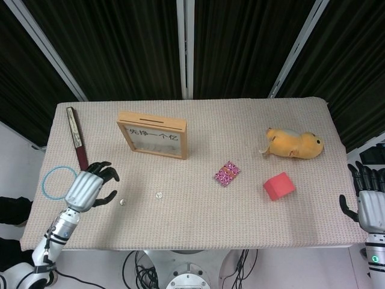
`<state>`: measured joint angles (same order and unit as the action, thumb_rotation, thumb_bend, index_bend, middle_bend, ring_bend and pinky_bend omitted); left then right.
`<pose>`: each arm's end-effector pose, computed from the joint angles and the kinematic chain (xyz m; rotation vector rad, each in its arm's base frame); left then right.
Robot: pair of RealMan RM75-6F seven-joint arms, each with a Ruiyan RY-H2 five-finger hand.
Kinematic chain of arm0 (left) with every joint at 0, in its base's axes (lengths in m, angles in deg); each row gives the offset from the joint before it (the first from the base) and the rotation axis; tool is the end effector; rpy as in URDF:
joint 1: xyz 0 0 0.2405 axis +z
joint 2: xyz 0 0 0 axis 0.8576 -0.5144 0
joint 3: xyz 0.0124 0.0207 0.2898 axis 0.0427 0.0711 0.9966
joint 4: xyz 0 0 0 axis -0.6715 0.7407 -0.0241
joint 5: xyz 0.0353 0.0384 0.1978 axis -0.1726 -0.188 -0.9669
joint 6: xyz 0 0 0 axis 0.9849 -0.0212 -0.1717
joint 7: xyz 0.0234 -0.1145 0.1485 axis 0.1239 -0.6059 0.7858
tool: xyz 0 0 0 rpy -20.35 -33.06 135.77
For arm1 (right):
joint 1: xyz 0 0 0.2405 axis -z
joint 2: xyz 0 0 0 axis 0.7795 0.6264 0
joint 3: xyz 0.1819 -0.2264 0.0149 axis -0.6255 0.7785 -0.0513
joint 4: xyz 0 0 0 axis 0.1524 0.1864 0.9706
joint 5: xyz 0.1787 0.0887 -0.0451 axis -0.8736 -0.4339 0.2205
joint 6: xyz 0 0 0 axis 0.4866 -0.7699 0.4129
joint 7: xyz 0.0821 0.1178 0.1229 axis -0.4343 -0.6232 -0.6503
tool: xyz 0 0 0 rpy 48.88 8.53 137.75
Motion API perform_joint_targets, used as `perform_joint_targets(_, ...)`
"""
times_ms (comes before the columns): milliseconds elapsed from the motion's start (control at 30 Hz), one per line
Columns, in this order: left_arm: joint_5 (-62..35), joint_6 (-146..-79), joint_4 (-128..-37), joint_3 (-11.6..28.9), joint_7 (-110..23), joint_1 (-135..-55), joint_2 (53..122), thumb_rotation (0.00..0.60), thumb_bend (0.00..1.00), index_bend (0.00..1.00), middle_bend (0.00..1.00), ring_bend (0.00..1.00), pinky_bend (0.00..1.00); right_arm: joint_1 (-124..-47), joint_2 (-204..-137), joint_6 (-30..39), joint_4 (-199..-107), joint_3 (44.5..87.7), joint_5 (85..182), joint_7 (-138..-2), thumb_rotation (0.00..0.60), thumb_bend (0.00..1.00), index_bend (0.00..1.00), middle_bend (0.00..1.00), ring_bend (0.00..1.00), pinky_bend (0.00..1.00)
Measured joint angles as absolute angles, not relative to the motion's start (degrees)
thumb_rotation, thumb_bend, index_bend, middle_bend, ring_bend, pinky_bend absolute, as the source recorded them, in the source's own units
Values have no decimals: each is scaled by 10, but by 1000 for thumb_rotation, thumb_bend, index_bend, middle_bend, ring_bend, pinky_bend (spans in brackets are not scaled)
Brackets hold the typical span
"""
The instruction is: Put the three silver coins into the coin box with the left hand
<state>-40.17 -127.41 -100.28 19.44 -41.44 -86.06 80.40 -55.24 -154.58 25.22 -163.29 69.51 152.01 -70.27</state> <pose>-0.2318 0.3143 0.0742 -1.7572 -0.8364 -1.1474 -0.3722 -0.2376 0.1908 1.2651 -0.8675 0.8722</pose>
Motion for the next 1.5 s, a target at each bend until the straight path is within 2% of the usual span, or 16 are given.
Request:
perform_joint_targets(233,-422,-1284,-868,213,-456,-828,916,600,250,444,359,203,277,-551,-1546,257,-1634,696,1524,-707,600,387,0,0,0,0)
perform_joint_targets(400,-439,-1270,-822,222,-466,-818,958,600,236,431,344,203,277,-550,-1546,256,-1629,696,1521,-713,600,387,0,0,0,0)
perform_joint_targets(600,-446,-1261,-797,227,-459,-811,972,600,237,381,238,156,261,-549,-1547,253,-1625,696,1519,-721,600,388,0,0,0,0)
perform_joint_targets(733,-449,-1260,-769,228,-448,-806,984,600,238,380,217,127,234,-549,-1546,256,-1625,696,1522,-723,600,387,0,0,0,0)
perform_joint_targets(1500,-433,-1231,-750,210,-438,-792,992,600,237,428,224,116,212,-550,-1547,250,-1626,698,1521,-715,600,390,0,0,0,0)
